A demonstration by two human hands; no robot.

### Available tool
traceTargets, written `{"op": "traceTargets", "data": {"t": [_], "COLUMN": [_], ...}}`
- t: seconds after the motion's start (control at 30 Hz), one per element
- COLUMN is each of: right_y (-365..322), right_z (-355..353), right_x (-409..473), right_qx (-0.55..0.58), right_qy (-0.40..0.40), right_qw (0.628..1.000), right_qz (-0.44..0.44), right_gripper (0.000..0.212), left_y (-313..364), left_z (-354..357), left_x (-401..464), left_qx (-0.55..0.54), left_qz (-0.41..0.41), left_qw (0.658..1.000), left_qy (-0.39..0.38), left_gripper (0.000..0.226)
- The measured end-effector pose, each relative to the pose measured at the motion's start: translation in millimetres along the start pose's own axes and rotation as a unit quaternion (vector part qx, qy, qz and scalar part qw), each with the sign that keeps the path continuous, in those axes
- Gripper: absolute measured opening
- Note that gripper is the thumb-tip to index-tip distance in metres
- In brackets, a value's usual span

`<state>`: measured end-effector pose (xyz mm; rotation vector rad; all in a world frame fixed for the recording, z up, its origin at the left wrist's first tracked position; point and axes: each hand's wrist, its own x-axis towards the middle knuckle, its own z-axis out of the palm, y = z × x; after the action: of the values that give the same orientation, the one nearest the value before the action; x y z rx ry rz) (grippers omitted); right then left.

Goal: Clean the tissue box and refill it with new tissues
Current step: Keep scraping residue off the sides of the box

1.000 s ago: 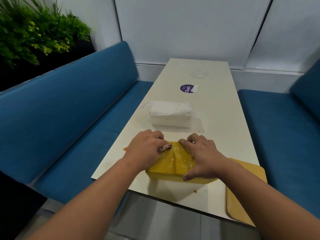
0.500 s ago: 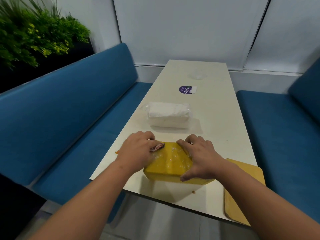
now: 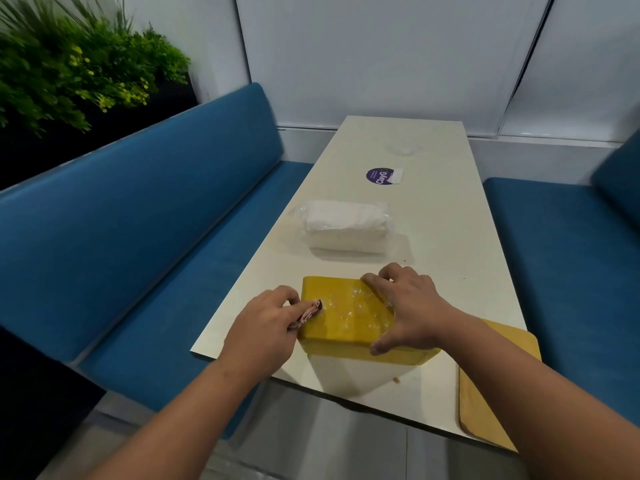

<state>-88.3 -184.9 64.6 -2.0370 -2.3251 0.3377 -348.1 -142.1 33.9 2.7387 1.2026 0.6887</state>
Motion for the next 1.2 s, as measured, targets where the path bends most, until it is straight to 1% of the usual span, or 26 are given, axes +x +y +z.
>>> {"op": "traceTargets", "data": {"t": [0.13, 0.27, 0.33, 0.4, 0.53, 0.6, 0.7, 0.8, 0.93, 1.0, 1.13, 1.2], "right_y": [1.4, 3.0, 3.4, 3.8, 4.8, 5.4, 5.2, 4.9, 5.8, 6.7, 6.5, 6.6], "right_z": [-0.4, -1.3, -0.6, -1.0, -1.3, -1.7, -1.4, -1.6, -0.9, -0.5, 1.4, 1.0], "right_x": [0.4, 4.0, 4.9, 5.8, 6.2, 7.5, 7.6, 6.8, 6.6, 8.0, 8.7, 8.5], "right_qx": [-0.002, -0.001, 0.004, 0.003, 0.0, 0.003, 0.006, 0.001, 0.0, 0.001, 0.005, 0.0], "right_qy": [-0.004, -0.011, -0.011, -0.012, -0.013, -0.014, -0.016, -0.015, -0.013, -0.015, -0.012, -0.011], "right_qw": [1.0, 1.0, 1.0, 1.0, 1.0, 1.0, 1.0, 1.0, 1.0, 1.0, 1.0, 1.0], "right_qz": [0.001, 0.006, 0.002, 0.0, 0.004, 0.008, 0.007, 0.003, 0.005, 0.008, 0.004, 0.002], "right_gripper": [0.115, 0.116, 0.116, 0.116, 0.116, 0.116, 0.116, 0.116, 0.116, 0.117, 0.118, 0.117], "left_y": [4.6, 10.0, 11.4, 10.2, 9.6, 12.0, 15.5, 13.7, 13.5, 16.5, 18.6, 15.5], "left_z": [1.7, 6.1, 4.8, 4.2, 5.1, 6.2, 5.9, 4.7, 6.1, 5.6, 2.5, 2.6], "left_x": [23.1, -2.4, -17.4, -12.2, 19.5, 18.7, -4.1, -2.6, 27.5, 23.0, -8.4, -5.3], "left_qx": [0.016, -0.007, -0.011, 0.009, 0.053, 0.058, 0.049, 0.076, 0.097, 0.091, 0.066, 0.069], "left_qz": [-0.031, -0.002, 0.004, 0.013, -0.005, -0.004, 0.024, 0.048, 0.021, 0.021, 0.07, 0.056], "left_qw": [0.999, 0.999, 0.999, 0.999, 0.998, 0.998, 0.998, 0.996, 0.995, 0.995, 0.995, 0.996], "left_qy": [0.034, 0.032, 0.042, 0.044, 0.039, 0.039, 0.031, 0.026, 0.025, 0.023, 0.021, 0.024], "left_gripper": [0.029, 0.037, 0.037, 0.034, 0.03, 0.03, 0.031, 0.031, 0.033, 0.033, 0.03, 0.029]}}
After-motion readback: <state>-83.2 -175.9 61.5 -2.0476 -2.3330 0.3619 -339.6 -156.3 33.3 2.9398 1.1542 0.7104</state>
